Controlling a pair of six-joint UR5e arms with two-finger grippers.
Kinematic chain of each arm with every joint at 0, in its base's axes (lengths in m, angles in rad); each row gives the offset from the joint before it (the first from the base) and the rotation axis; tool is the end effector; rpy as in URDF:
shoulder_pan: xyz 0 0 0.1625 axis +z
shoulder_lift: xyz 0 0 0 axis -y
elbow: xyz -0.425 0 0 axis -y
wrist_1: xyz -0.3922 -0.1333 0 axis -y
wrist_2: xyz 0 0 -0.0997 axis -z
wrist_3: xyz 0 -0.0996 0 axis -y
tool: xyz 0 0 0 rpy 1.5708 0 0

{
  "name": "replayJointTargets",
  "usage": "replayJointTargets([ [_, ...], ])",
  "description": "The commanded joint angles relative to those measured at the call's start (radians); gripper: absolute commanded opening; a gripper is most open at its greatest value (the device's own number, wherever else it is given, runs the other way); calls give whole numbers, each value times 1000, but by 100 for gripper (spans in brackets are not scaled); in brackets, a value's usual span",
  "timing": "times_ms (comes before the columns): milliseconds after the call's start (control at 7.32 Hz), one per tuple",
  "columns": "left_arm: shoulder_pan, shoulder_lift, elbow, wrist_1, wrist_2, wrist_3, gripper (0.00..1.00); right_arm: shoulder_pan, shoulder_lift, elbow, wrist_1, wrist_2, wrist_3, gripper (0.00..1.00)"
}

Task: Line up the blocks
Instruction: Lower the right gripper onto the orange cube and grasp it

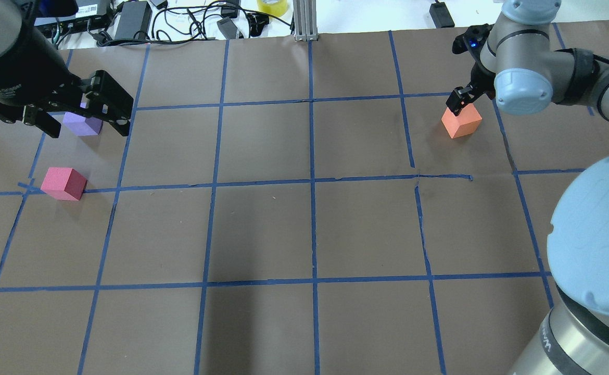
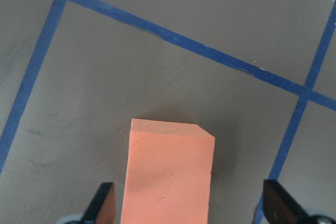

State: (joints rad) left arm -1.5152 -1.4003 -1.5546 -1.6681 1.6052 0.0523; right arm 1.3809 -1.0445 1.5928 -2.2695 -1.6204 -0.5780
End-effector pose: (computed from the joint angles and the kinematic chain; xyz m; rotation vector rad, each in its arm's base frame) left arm -0.1063 -0.4280 0.5639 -0.0075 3.0995 -0.1356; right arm 0.0012 -0.6740 0.2421 0.5795 -2.9780 0.1838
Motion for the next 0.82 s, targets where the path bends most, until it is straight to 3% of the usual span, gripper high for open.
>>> replayJointTargets([
  [0,0,0,-1,1,-1,0,100,-2,26,-2,-7,2,-5,100],
  [273,1,0,-1,1,-1,0,100,-2,29,-2,1,62,1,100],
  [683,1,0,-1,1,-1,0,100,-3,52,1,-12,57,-10,100],
])
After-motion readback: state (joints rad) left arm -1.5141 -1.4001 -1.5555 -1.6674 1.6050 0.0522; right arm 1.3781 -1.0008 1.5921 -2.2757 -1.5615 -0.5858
